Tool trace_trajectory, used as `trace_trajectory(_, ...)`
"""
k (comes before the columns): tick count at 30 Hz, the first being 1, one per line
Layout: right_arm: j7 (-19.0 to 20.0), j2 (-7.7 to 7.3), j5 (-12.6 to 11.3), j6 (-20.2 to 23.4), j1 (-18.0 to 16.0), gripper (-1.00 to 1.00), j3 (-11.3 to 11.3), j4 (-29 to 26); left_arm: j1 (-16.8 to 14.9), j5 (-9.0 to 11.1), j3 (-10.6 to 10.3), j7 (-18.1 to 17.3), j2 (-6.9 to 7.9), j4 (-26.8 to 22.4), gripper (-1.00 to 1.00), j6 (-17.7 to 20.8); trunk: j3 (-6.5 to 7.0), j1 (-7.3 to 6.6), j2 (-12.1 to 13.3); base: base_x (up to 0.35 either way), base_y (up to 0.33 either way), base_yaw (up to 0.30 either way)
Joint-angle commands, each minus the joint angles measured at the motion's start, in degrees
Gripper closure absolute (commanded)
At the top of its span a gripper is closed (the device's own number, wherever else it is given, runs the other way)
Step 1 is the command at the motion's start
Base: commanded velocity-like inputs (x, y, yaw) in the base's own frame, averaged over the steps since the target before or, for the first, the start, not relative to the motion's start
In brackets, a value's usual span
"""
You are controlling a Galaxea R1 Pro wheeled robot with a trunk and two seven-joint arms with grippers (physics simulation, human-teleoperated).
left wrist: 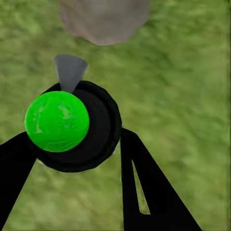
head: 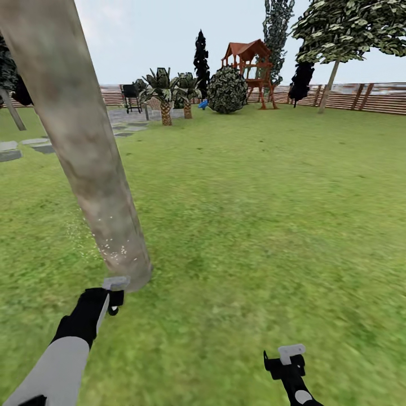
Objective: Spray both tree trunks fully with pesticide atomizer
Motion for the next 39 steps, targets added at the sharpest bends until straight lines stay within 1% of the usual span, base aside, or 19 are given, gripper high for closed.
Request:
trace_trajectory(1, -0.1, -0.02, -0.6, -0.2, 0.0, -1.00, 0.5, 0.0, -0.8, -0.8, 0.1, -0.4, -0.16, 0.0, 1.00, 0.2, -0.05, -0.01, 0.0, 0.000, 0.000, 0.000)
trace_trajectory(4, -0.1, -0.04, -0.6, -0.2, 0.0, -1.00, 0.5, 0.0, -2.6, -1.0, 0.0, -0.4, 0.43, -0.1, 1.00, 2.4, -0.05, -0.01, 0.0, 0.000, 0.000, 0.000)
trace_trajectory(5, -0.1, -0.03, -0.6, -0.2, 0.0, -1.00, 0.5, 0.1, -3.9, -1.1, 0.0, -0.5, 1.27, -0.2, 1.00, 4.2, -0.05, -0.01, 0.0, 0.000, 0.000, 0.000)
trace_trajectory(7, -0.1, -0.06, -0.6, -0.2, 0.0, -1.00, 0.5, 0.1, -4.8, -1.1, -0.1, -0.5, 3.82, -0.2, 1.00, 5.3, -0.05, -0.01, 0.0, 0.000, 0.000, 0.000)
trace_trajectory(9, -0.1, -0.09, -0.6, -0.2, 0.0, -1.00, 0.6, 0.1, -5.2, -1.0, 0.0, -0.9, 7.44, -0.2, 1.00, 5.8, -0.05, -0.01, 0.0, 0.000, 0.000, 0.000)
trace_trajectory(10, -0.1, -0.10, -0.5, -0.1, 0.0, -1.00, 0.6, 0.1, -5.2, -0.9, 0.0, -0.9, 8.69, -0.2, 1.00, 6.0, -0.05, -0.01, 0.0, 0.000, 0.000, 0.000)
trace_trajectory(11, -0.1, -0.10, -0.5, -0.1, 0.0, -1.00, 0.6, 0.1, -5.3, -0.9, -0.1, -1.0, 8.90, -0.1, 1.00, 6.0, -0.05, -0.01, 0.0, 0.000, 0.000, 0.000)
trace_trajectory(13, -0.1, -0.10, -0.5, -0.1, 0.0, -1.00, 0.6, 0.1, -5.3, -0.8, -1.2, -1.0, 8.56, -0.1, 1.00, 6.0, -0.05, -0.01, 0.0, 0.000, 0.000, 0.000)
trace_trajectory(14, -0.1, -0.10, -0.5, -0.1, 0.0, -1.00, 0.6, 0.1, -5.4, -0.7, -2.8, -1.0, 7.94, -0.1, 1.00, 6.0, -0.05, -0.01, 0.0, 0.000, 0.000, 0.000)
trace_trajectory(15, -0.1, -0.10, -0.5, -0.1, 0.0, -1.00, 0.6, 0.1, -5.7, -0.6, -4.2, -1.0, 6.61, -0.1, 1.00, 6.1, -0.05, -0.01, 0.0, 0.000, 0.000, 0.000)
trace_trajectory(16, -0.1, -0.10, -0.5, -0.1, 0.0, -1.00, 0.6, 0.1, -6.4, -0.6, -4.8, -1.0, 5.62, -0.1, 1.00, 6.1, -0.05, -0.01, 0.0, 0.000, 0.000, 0.000)
trace_trajectory(18, -0.1, -0.11, -0.5, -0.2, 0.0, -1.00, 0.6, 0.1, -7.9, -0.5, -5.1, -1.0, 4.67, -0.1, 1.00, 7.0, -0.05, -0.01, 0.0, 0.000, 0.000, 0.000)
trace_trajectory(19, -0.1, -0.12, -0.5, -0.2, 0.0, -1.00, 0.5, 0.1, -8.5, -0.5, -5.2, -1.0, 4.49, -0.1, 1.00, 7.7, -0.05, -0.01, 0.0, 0.000, 0.000, 0.000)
trace_trajectory(20, -0.1, -0.15, -0.5, -0.2, 0.0, -1.00, 0.5, 0.1, -9.5, -0.5, -5.3, -1.0, 4.44, -0.1, 1.00, 9.7, -0.05, -0.01, 0.0, 0.000, 0.000, 0.000)
trace_trajectory(24, -0.1, -0.14, -0.6, -0.1, 0.0, -1.00, 0.5, 0.1, -10.3, -0.5, -5.0, -1.1, 6.29, -0.1, 1.00, 11.6, -0.05, -0.01, 0.0, 0.000, 0.000, 0.000)
trace_trajectory(26, -0.1, -0.13, -0.6, -0.2, 0.0, -1.00, 0.5, 0.0, -10.2, -0.4, -4.8, -1.5, 8.65, 0.1, 1.00, 11.7, -0.05, -0.01, 0.0, 0.000, 0.000, 0.006)
trace_trajectory(28, -0.1, -0.12, -0.6, -0.2, 0.0, -1.00, 0.5, 0.0, -10.2, -0.4, -4.7, -2.7, 10.29, 0.1, 1.00, 11.8, -0.05, -0.01, 0.0, 0.000, 0.000, 0.152)
trace_trajectory(30, -0.1, -0.11, -0.6, -0.2, 0.0, -1.00, 0.5, 0.0, -9.7, -0.4, -4.8, -4.2, 11.12, -0.1, 1.00, 11.8, -0.05, -0.01, 0.0, 0.000, 0.000, 0.241)
trace_trajectory(39, -0.1, -0.13, -0.5, -0.2, 0.0, -1.00, 0.6, 0.1, -9.7, -0.4, -4.9, -4.7, 10.82, -0.2, 1.00, 11.7, -0.05, -0.01, 0.0, 0.159, -0.105, 0.051)
